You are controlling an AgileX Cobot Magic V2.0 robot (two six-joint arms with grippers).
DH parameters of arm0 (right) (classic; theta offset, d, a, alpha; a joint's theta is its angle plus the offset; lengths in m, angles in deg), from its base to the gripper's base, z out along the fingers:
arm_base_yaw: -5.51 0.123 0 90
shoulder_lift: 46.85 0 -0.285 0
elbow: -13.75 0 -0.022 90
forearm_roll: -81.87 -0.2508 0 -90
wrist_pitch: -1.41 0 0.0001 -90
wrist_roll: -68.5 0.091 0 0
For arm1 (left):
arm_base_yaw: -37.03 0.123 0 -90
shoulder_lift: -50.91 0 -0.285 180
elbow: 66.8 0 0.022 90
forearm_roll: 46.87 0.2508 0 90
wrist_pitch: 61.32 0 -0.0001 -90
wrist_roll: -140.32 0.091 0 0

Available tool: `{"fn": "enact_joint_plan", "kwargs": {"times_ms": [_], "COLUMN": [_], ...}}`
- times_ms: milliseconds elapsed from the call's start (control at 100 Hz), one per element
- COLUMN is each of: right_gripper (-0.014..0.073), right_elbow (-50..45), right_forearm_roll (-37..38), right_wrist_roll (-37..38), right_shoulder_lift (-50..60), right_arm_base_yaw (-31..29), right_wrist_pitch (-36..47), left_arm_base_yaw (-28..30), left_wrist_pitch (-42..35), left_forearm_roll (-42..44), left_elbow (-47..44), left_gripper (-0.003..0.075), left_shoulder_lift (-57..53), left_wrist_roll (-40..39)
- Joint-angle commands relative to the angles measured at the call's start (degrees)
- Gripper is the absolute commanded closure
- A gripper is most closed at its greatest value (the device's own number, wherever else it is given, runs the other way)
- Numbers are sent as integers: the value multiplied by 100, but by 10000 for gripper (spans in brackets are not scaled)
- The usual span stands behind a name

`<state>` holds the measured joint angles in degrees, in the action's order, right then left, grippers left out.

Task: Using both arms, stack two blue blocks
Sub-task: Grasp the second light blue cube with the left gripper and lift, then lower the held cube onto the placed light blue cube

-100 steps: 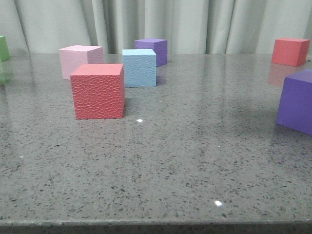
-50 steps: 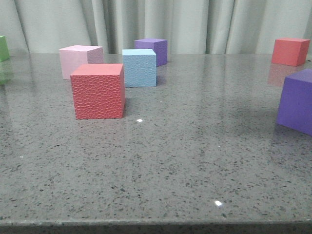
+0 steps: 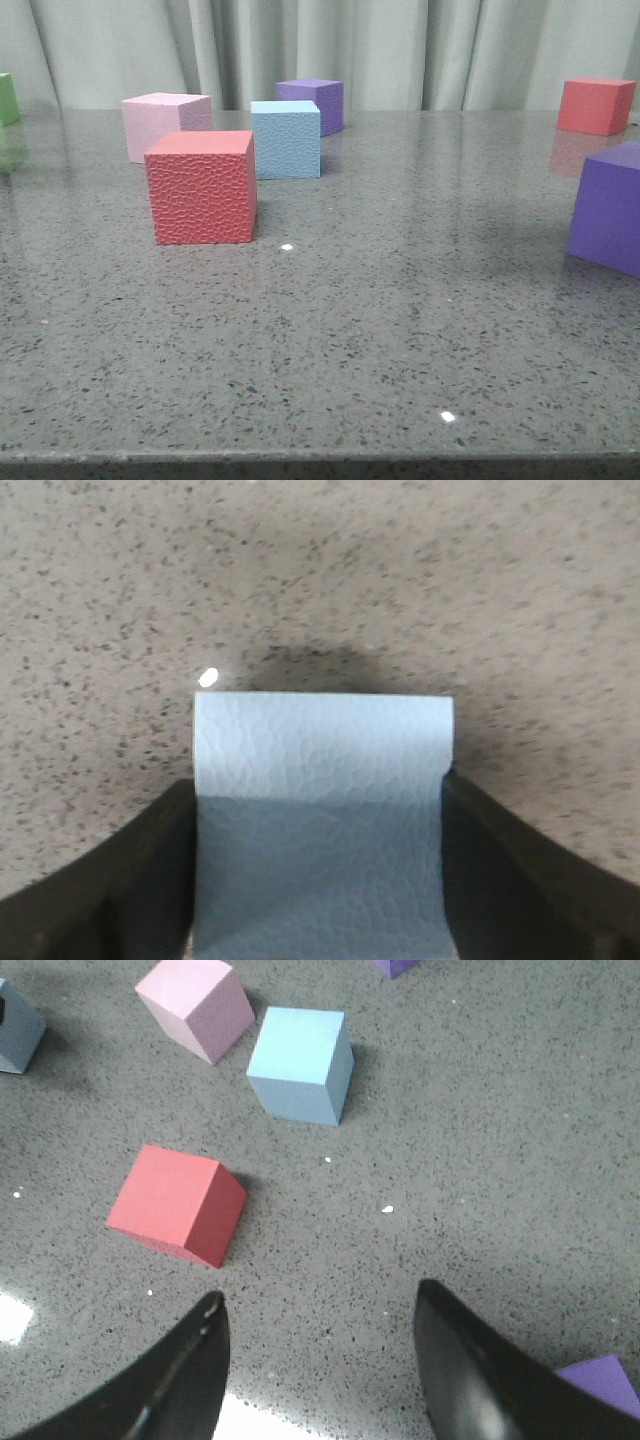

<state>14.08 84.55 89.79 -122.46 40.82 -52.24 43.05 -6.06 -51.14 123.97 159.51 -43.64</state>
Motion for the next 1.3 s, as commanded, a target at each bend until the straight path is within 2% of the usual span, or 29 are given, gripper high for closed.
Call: {"fn": "enact_joint_plan", "kwargs": {"times_ms": [0,260,440,730,950,1060,1290], "right_gripper": [172,172,172,172,172,172,172], "right_elbow": [137,137,136,117,-143,-313,-428], "right_forearm_roll": [149,461,518,1077,1367,1386,1500], "right_wrist_roll": [-51,-51,-51,-51,-51,-51,-56], "right_shoulder_lift": [299,541,528,705,1189,1439,1683], "right_arm_base_yaw": [-6,-12,-12,-12,-12,-12,-12], "right_wrist_pitch": [443,221,40,-149,-165,-184,-303], "left_arm_base_yaw": [-61,-755,-1518,-2531,-3185,-3374,-3533], "left_wrist_pitch": [-85,874,894,737,533,562,484], "left_forearm_roll": [-318,-453,-275,5,144,427,427], "left_elbow": [448,1905,2640,2773,2939,3135,3339], "left_gripper": [386,392,396,396,396,396,396], "left_shoulder_lift": [-352,-398,-377,-91,360,586,842], "left_wrist_roll": [-55,-557,-1246,-2190,-2615,-2918,-3200]}}
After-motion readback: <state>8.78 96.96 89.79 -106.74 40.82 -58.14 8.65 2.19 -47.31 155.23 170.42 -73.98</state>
